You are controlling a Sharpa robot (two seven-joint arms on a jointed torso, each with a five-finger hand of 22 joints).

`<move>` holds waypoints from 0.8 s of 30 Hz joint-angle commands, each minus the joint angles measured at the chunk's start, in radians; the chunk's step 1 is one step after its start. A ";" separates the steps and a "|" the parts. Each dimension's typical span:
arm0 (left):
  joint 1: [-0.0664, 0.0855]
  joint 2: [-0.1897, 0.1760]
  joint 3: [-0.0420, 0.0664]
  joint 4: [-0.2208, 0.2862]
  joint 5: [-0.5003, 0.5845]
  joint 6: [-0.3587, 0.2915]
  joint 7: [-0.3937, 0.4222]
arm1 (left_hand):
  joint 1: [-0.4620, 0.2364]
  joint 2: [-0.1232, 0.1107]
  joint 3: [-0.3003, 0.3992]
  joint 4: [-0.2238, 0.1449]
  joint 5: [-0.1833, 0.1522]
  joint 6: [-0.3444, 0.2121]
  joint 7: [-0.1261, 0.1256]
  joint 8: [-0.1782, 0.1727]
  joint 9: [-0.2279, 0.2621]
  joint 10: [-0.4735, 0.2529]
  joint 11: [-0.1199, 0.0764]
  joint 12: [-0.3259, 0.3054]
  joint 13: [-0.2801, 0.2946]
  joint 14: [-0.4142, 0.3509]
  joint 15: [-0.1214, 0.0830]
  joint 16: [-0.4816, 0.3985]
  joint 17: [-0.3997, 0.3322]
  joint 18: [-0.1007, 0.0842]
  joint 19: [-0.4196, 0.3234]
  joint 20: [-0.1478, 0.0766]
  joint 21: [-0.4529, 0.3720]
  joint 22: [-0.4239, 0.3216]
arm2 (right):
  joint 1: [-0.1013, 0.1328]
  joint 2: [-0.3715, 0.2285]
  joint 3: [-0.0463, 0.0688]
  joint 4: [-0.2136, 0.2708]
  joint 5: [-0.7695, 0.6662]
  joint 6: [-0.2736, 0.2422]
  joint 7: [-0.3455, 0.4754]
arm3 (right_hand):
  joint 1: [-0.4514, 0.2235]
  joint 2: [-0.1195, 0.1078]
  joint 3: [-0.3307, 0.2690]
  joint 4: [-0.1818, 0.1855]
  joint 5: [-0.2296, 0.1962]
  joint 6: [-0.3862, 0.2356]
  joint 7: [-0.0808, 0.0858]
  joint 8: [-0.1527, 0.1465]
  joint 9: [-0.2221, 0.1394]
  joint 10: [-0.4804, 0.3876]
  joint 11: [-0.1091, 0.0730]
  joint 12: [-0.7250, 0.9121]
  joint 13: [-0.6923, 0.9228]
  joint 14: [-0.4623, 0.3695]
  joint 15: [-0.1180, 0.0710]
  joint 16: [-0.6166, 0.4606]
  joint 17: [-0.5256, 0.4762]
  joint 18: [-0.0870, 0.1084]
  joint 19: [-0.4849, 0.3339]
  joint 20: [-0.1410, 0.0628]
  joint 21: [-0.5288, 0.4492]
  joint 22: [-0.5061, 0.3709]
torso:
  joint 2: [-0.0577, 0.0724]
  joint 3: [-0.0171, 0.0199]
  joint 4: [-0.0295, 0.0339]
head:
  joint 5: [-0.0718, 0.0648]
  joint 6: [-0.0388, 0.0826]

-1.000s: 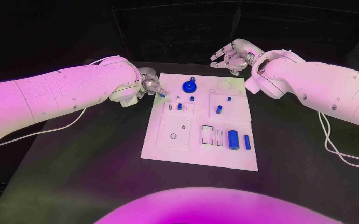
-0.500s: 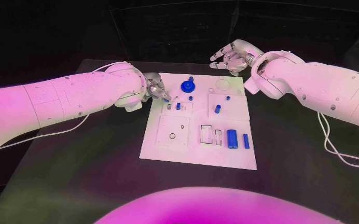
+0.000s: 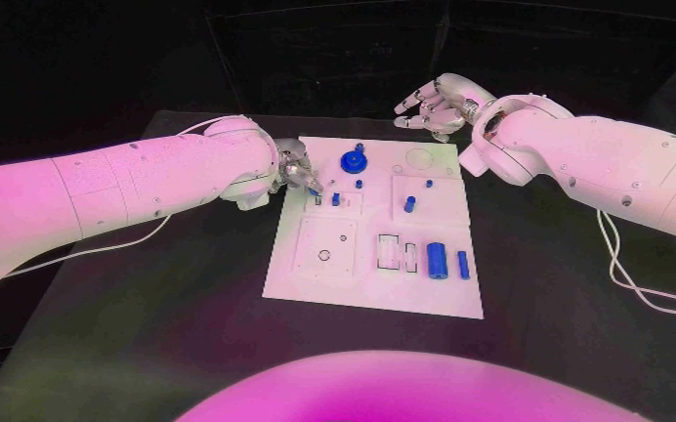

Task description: Assemble the parts on the task board

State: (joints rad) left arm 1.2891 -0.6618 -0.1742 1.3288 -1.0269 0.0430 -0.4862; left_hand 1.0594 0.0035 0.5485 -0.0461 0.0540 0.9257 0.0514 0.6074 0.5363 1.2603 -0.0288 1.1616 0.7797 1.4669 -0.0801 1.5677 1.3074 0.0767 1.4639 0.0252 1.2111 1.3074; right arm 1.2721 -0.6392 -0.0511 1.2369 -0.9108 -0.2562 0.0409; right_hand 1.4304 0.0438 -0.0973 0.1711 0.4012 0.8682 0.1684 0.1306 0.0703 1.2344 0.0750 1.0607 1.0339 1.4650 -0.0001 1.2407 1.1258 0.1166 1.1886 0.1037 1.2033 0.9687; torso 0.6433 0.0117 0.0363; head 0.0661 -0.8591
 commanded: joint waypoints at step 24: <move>0.001 0.013 -0.003 0.007 -0.024 0.075 -0.029 | 0.010 0.006 0.067 -0.068 -0.002 -0.001 -0.008 0.008 0.003 0.007 -0.001 0.006 -0.001 0.104 -0.007 0.003 0.263 -0.012 0.057 -0.006 0.003 0.165 | 0.002 0.003 0.001 0.001 0.003 -0.001 0.010 | 0.000 0.001 0.001 0.008 0.005 -0.007 -0.002 0.004 -0.001 -0.006 -0.001 -0.004 0.000 0.019 -0.004 -0.003 0.001 0.008 0.003 0.003 -0.005 -0.001 | 0.000 -0.0007 0.0004 | 0.000 -0.007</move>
State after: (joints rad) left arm 1.2891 -0.6496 -0.1776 1.3351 -1.0402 0.0924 -0.5057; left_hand 1.0623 0.0064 0.5522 -0.0500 0.0490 0.9253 0.0519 0.6126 0.5387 1.2616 -0.0265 1.1616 0.7795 1.4669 -0.0801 1.5677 1.3074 0.0767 1.4639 0.0252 1.2110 1.3074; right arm 1.2721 -0.6366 -0.0511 1.2359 -0.9101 -0.2561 0.0420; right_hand 1.4304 0.0437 -0.0973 0.1711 0.4012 0.8682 0.1684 0.1306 0.0703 1.2344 0.0750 1.0607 1.0339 1.4650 -0.0001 1.2407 1.1257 0.1166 1.1886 0.1037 1.2033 0.9689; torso 0.6431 0.0109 0.0367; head 0.0659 -0.8659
